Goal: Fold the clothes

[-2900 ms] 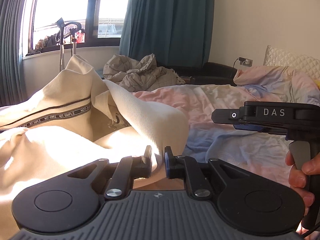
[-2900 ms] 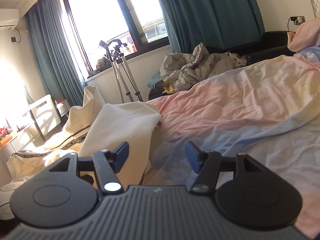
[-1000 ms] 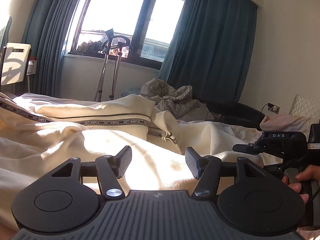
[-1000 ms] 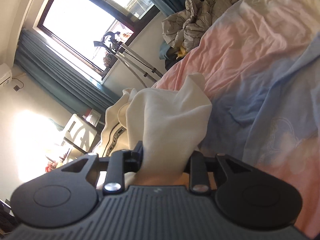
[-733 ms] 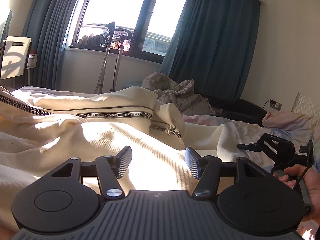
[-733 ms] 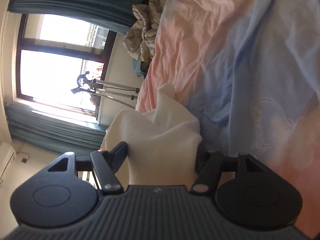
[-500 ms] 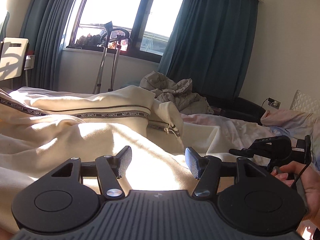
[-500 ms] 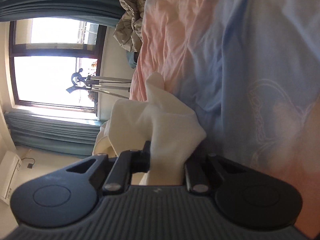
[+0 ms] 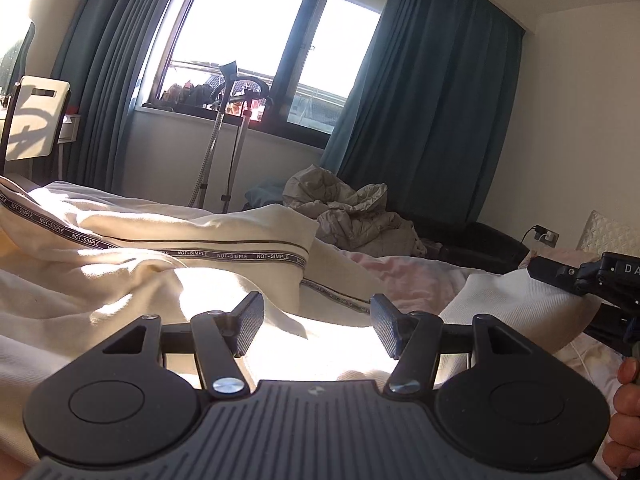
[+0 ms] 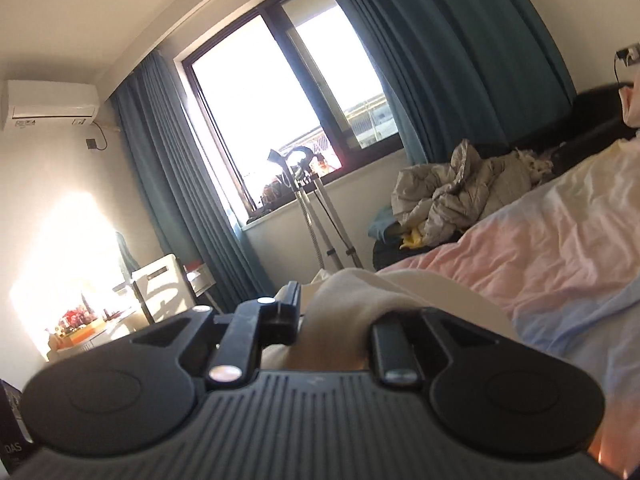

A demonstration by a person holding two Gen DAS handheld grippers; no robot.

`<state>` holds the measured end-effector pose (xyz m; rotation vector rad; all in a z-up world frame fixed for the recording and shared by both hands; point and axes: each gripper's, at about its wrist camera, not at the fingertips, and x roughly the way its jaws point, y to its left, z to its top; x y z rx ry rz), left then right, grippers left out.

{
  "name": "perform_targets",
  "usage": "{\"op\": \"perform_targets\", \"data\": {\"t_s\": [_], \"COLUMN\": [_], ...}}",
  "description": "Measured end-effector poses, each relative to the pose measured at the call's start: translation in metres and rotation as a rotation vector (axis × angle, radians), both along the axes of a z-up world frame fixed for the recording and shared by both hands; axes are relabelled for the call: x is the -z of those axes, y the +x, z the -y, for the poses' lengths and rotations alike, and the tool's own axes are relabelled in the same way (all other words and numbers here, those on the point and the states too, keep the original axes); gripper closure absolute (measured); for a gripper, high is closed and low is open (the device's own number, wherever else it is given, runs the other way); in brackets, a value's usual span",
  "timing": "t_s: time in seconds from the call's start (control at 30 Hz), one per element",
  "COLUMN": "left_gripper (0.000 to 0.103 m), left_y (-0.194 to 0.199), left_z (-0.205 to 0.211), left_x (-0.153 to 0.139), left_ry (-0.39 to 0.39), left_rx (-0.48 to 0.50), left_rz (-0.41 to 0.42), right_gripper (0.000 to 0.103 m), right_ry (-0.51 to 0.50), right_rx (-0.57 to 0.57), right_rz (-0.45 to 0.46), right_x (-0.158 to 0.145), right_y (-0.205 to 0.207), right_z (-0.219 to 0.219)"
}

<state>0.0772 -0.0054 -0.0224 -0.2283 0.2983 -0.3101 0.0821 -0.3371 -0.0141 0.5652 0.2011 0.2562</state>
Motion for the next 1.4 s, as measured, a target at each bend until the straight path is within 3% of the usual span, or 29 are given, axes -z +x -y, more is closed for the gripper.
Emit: {"op": "perform_targets", "data": {"t_s": [0.07,0.13,0.33,0.47,0.57,0.63,0.77,0.93,0.97,1.0,1.03,1.17,1.33,1.4], "left_gripper": [0.040,0.040,0.040,0.040,0.040,0.040,0.040,0.040,0.040,0.040,0.040,0.040,0.040,0.040], "left_y": [-0.001,-0.002,0.001,0.003,0.008,0.012,0.016,0.016,0.017,0.017,0.017,0.017,0.016,0.016], "left_z": [-0.001,-0.001,-0.002,-0.004,-0.005,-0.005,-0.001,0.000,0.000,-0.001,-0.001,-0.002,0.000,0.001], "left_x": [-0.002,-0.003,0.000,0.002,0.004,0.006,0.011,0.012,0.012,0.013,0.013,0.014,0.013,0.014], "left_ry": [-0.010,-0.008,-0.007,-0.017,-0.027,-0.029,-0.011,-0.010,-0.014,-0.016,-0.015,-0.022,-0.019,-0.014], "left_rx": [0.004,0.009,0.009,0.002,-0.005,-0.005,0.000,0.003,0.005,0.004,0.003,-0.002,-0.005,-0.005], "left_rz": [-0.002,0.002,-0.017,-0.026,-0.047,-0.063,-0.084,-0.083,-0.083,-0.084,-0.086,-0.091,-0.084,-0.091], "right_gripper": [0.073,0.048,0.041,0.032,0.029,0.028,0.028,0.029,0.032,0.052,0.087,0.092,0.093,0.093], "right_ry": [0.099,0.194,0.646,0.807,0.757,0.730,0.798,0.625,0.591,0.557,0.531,0.424,0.215,0.149], "right_rx": [0.001,0.018,0.112,0.295,0.486,0.547,0.421,0.362,0.361,0.359,0.372,0.441,0.588,0.653], "right_rz": [-0.072,-0.151,-0.299,-0.403,-0.478,-0.536,-0.611,-0.661,-0.660,-0.659,-0.641,-0.522,-0.193,-0.118], "right_x": [0.009,0.017,0.060,0.086,0.097,0.108,0.136,0.138,0.137,0.137,0.132,0.104,0.038,0.024], "right_y": [0.000,0.000,-0.004,-0.017,-0.022,-0.017,0.018,0.055,0.058,0.062,0.061,0.052,0.036,0.031], "right_z": [0.019,0.038,0.100,0.129,0.147,0.155,0.147,0.120,0.116,0.112,0.110,0.110,0.125,0.139]}}
